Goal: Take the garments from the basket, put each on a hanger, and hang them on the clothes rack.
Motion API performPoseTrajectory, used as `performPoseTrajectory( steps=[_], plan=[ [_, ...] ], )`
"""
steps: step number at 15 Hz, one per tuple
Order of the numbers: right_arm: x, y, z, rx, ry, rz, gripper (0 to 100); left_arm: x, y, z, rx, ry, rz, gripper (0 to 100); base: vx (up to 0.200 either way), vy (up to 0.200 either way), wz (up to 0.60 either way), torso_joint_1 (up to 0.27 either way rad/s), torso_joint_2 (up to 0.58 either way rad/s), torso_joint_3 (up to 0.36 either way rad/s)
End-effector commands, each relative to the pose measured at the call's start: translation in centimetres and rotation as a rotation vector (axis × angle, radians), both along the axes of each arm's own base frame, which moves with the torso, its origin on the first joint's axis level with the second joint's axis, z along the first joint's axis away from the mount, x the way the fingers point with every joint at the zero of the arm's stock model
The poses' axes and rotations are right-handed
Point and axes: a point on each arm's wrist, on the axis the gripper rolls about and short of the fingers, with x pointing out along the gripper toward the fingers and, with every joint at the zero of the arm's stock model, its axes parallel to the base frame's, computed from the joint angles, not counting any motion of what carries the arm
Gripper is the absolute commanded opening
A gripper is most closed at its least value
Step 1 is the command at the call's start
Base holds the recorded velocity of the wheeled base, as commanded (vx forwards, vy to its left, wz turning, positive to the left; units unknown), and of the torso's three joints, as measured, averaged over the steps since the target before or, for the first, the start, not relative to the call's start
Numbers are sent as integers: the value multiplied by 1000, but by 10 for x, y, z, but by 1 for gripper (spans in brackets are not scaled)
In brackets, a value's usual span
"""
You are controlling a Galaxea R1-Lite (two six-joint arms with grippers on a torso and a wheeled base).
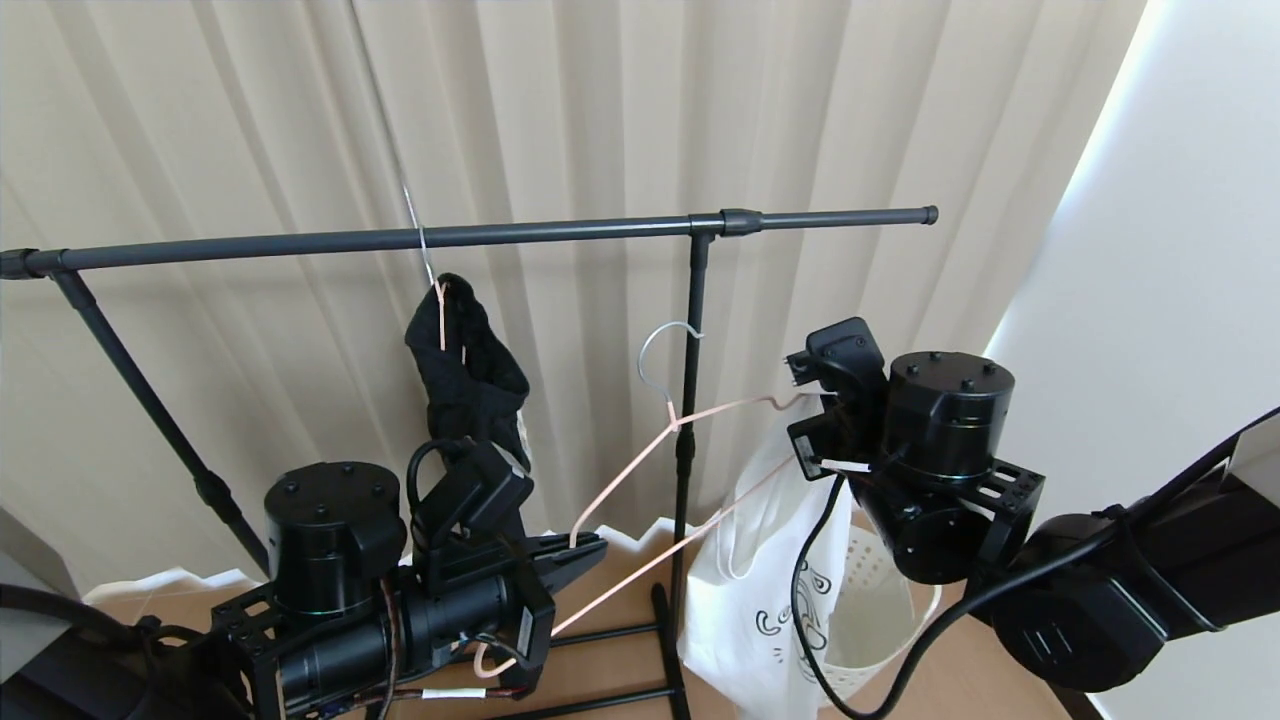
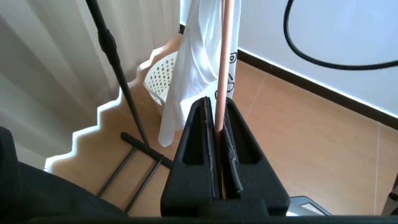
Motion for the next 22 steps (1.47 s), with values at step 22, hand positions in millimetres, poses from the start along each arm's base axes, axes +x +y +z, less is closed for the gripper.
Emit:
performPoseTrajectory(
  steps=[22],
  plan=[
    [-84,73,45,296,-88,303,0,-1,1,1,-18,-29,0,0,0,0,0,0,0,0]
  ],
)
